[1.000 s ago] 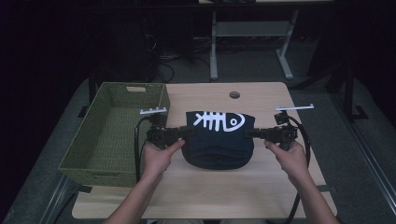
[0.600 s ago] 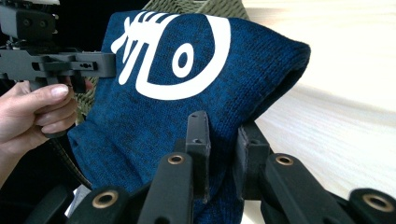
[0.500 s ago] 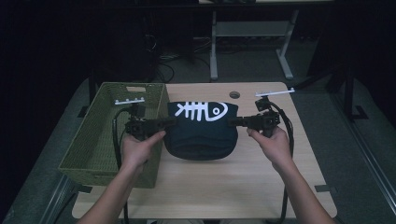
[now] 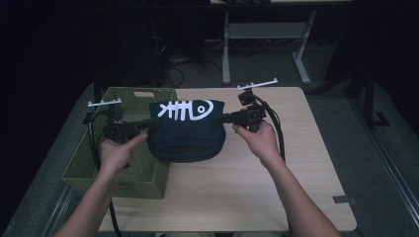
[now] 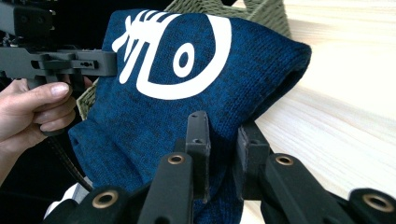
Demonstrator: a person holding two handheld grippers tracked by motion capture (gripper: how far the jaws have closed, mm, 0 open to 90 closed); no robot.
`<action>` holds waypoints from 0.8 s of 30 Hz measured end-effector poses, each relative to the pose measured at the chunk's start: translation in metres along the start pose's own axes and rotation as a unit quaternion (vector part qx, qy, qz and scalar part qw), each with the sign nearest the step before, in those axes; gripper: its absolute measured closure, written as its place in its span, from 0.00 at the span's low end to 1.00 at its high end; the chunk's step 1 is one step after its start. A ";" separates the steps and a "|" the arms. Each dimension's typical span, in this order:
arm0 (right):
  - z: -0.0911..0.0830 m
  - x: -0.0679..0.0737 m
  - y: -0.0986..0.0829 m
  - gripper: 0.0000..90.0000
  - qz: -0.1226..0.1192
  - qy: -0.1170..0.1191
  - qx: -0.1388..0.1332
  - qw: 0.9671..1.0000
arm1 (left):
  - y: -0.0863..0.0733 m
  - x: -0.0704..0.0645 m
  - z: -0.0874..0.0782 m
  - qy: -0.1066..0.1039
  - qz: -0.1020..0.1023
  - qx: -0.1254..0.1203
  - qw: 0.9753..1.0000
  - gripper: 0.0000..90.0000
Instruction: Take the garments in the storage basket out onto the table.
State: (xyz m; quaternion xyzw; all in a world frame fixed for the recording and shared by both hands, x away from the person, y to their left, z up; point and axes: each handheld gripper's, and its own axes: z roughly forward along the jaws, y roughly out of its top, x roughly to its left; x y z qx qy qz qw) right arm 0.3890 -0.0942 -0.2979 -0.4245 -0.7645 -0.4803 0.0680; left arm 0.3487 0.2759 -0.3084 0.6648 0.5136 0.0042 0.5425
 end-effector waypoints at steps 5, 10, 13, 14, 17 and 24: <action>0.016 0.009 0.009 0.86 -0.003 0.003 0.006 1.000 | 0.003 0.012 -0.015 0.008 -0.006 -0.003 1.000 0.83; 0.034 0.018 0.017 0.86 -0.005 0.009 0.010 1.000 | 0.007 0.023 -0.030 0.017 -0.009 -0.004 1.000 0.83; 0.044 0.024 0.022 0.86 -0.006 0.013 0.012 1.000 | 0.009 0.030 -0.040 0.025 -0.012 -0.008 1.000 0.83; 0.049 0.026 0.024 0.86 -0.008 0.015 0.013 1.000 | 0.009 0.032 -0.042 0.027 -0.012 -0.006 1.000 0.83; 0.057 0.031 0.027 0.86 -0.007 0.019 0.016 1.000 | 0.011 0.037 -0.052 0.033 -0.014 -0.007 0.999 0.83; 0.073 0.043 0.035 0.86 -0.009 0.024 0.016 1.000 | 0.015 0.047 -0.066 0.044 -0.016 -0.008 0.999 0.83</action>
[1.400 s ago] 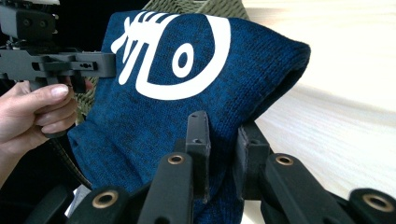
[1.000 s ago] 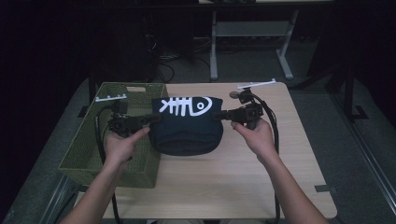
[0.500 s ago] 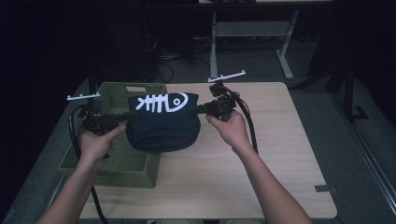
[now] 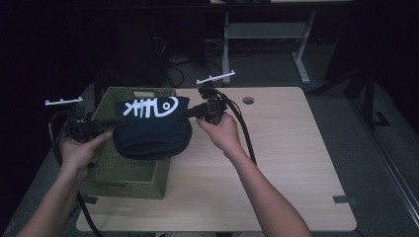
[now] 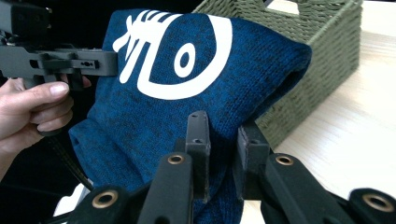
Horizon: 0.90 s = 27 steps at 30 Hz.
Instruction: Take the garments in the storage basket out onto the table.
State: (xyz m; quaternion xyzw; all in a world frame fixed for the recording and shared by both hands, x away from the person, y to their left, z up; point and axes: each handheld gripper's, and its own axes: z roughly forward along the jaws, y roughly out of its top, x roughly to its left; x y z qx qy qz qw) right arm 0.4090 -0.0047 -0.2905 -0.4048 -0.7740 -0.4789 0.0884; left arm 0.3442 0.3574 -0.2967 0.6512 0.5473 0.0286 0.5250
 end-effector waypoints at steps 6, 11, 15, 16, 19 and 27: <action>0.016 0.006 0.006 0.86 -0.001 0.011 0.004 1.000 | 0.002 0.014 -0.011 0.012 -0.008 0.002 1.000 0.83; 0.033 0.012 0.011 0.86 -0.003 0.015 0.008 1.000 | 0.002 0.026 -0.020 0.022 -0.016 0.003 1.000 0.83; 0.046 0.016 0.014 0.86 -0.004 0.017 0.013 1.000 | 0.003 0.036 -0.027 0.029 -0.020 0.004 0.999 0.83; 0.049 0.018 0.015 0.86 -0.002 0.017 0.014 1.000 | 0.004 0.039 -0.028 0.032 -0.020 0.005 0.999 0.83; 0.059 0.021 0.018 0.86 -0.004 0.018 0.017 1.000 | 0.006 0.046 -0.033 0.035 -0.023 0.005 0.999 0.83; 0.087 0.026 0.023 0.86 -0.003 0.023 0.029 0.999 | 0.008 0.065 -0.042 0.058 -0.025 0.012 0.998 0.83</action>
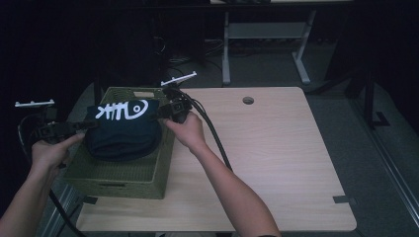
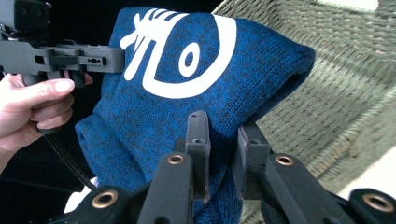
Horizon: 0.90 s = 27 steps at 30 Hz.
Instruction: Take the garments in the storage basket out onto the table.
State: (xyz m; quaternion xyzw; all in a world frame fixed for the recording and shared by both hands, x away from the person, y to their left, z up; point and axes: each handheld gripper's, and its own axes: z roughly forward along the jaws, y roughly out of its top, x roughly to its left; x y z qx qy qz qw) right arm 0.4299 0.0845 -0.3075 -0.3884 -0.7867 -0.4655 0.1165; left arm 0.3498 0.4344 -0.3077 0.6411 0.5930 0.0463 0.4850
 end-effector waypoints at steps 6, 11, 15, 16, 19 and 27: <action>0.019 -0.002 -0.001 0.86 0.003 -0.002 0.010 1.000 | -0.003 0.017 0.005 0.006 -0.009 0.005 1.000 0.83; 0.030 -0.009 -0.002 0.86 0.008 -0.006 0.016 1.000 | -0.007 0.027 0.012 0.010 -0.015 0.014 1.000 0.83; 0.038 -0.015 -0.003 0.86 0.012 -0.008 0.018 1.000 | -0.008 0.032 0.015 0.016 -0.017 0.019 1.000 0.83; 0.040 -0.016 -0.004 0.86 0.014 -0.008 0.019 1.000 | -0.008 0.033 0.016 0.019 -0.017 0.019 1.000 0.83; 0.046 -0.020 -0.006 0.86 0.019 -0.010 0.020 1.000 | -0.008 0.035 0.020 0.028 -0.010 0.027 0.999 0.83; 0.054 -0.029 -0.013 0.86 0.025 -0.019 0.024 0.999 | -0.010 0.037 0.030 0.041 0.000 0.044 0.998 0.81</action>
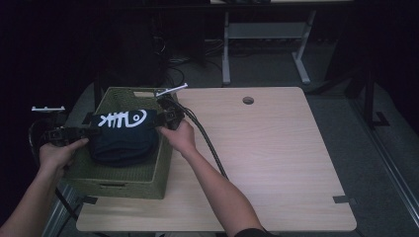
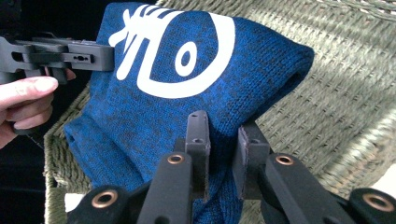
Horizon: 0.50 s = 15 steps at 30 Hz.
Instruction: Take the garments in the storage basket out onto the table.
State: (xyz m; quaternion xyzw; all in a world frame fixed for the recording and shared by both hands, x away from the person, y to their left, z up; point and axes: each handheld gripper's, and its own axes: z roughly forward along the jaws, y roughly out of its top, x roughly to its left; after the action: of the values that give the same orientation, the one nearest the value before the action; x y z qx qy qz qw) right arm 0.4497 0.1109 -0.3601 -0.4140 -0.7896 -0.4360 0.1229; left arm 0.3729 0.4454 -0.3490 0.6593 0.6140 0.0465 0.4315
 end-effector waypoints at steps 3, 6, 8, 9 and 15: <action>0.001 -0.003 -0.002 0.86 0.003 -0.003 0.000 1.000 | 0.000 -0.001 0.003 0.004 0.002 0.003 1.000 0.81; 0.001 -0.006 -0.004 0.86 0.003 -0.005 -0.001 1.000 | 0.001 -0.001 0.006 0.005 0.005 0.008 1.000 0.81; 0.001 -0.007 -0.004 0.86 0.005 -0.006 -0.001 1.000 | 0.001 0.000 0.008 0.006 0.007 0.012 1.000 0.81; 0.001 -0.007 -0.005 0.86 0.004 -0.008 0.001 1.000 | 0.000 -0.001 0.009 0.009 0.006 0.013 1.000 0.81; 0.004 -0.007 -0.007 0.86 0.001 -0.014 0.006 1.000 | 0.000 0.000 0.014 0.023 0.007 0.025 0.999 0.80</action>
State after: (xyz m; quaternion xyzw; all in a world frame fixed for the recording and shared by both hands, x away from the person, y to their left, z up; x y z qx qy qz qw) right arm 0.4497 0.1079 -0.3703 -0.4204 -0.7934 -0.4248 0.1151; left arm 0.3813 0.4381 -0.3582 0.6731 0.6199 0.0491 0.4003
